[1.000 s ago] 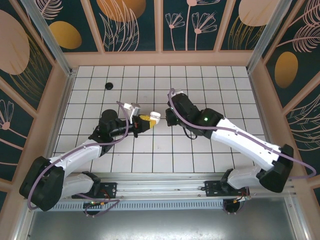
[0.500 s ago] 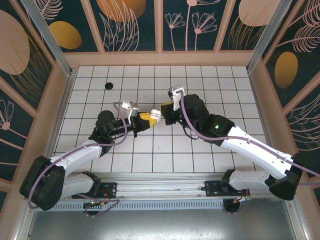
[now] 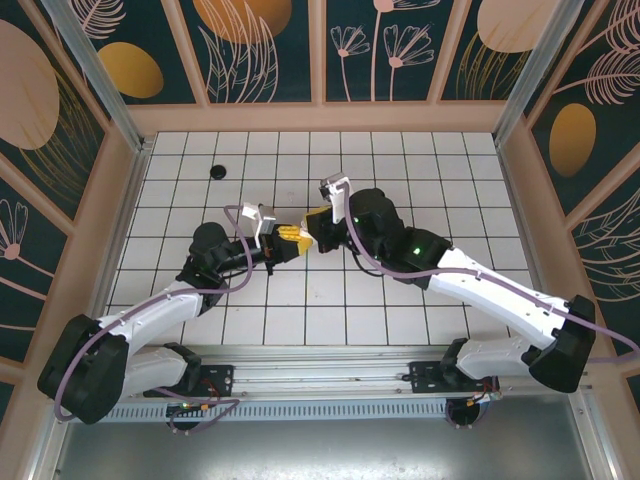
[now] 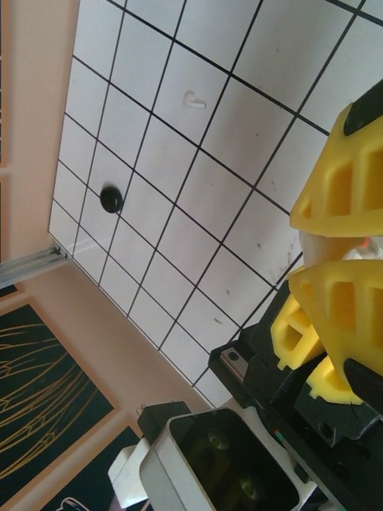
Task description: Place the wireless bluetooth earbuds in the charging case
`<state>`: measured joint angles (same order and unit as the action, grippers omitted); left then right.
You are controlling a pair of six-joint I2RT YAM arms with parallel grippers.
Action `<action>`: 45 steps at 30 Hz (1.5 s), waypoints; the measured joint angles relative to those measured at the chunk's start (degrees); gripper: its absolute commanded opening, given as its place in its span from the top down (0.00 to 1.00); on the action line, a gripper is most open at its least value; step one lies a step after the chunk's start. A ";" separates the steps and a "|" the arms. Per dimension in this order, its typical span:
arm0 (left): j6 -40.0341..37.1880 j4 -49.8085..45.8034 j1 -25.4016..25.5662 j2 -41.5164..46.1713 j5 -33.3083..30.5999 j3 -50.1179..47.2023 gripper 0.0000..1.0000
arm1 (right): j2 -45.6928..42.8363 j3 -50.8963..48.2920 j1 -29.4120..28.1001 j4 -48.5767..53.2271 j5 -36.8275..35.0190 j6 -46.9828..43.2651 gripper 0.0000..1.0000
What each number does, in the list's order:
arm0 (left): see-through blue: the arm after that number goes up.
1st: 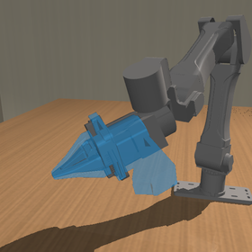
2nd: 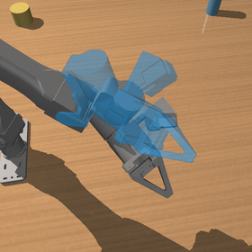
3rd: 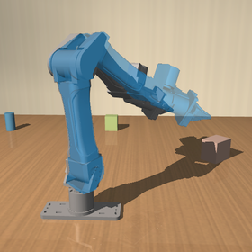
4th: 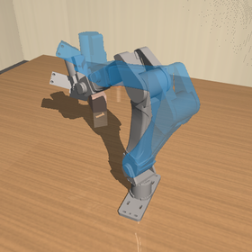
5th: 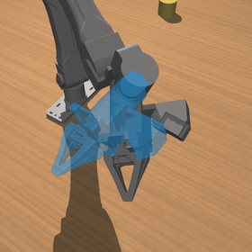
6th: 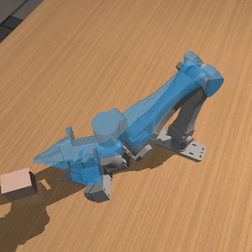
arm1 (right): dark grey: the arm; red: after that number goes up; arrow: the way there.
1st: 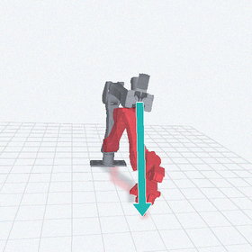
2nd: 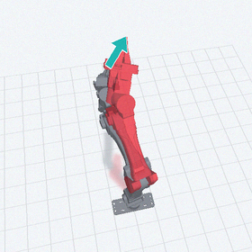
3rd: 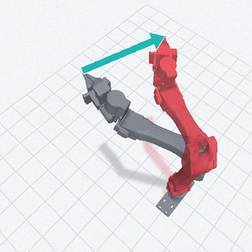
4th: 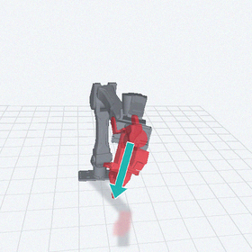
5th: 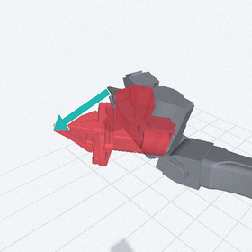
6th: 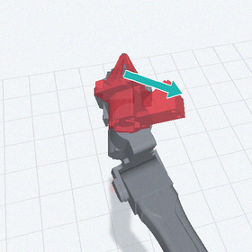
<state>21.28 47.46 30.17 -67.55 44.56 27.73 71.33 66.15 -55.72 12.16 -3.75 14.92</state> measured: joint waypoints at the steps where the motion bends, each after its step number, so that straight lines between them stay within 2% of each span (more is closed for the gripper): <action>1: 0.00 0.00 0.00 0.07 0.02 -0.09 1.00 | 0.15 -0.02 0.00 0.00 0.17 0.00 0.91; 29: 0.02 -0.57 0.17 1.31 -1.05 -0.90 1.00 | 0.07 -0.46 -1.01 0.57 -0.63 -0.33 0.92; 45: 0.87 -0.61 0.22 1.29 -0.83 -0.92 1.00 | -0.46 -0.31 0.52 1.60 3.04 -3.72 0.92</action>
<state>22.15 46.85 30.39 -66.26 43.72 26.81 70.87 65.84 -55.20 13.76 -0.71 11.20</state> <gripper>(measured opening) 0.095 0.083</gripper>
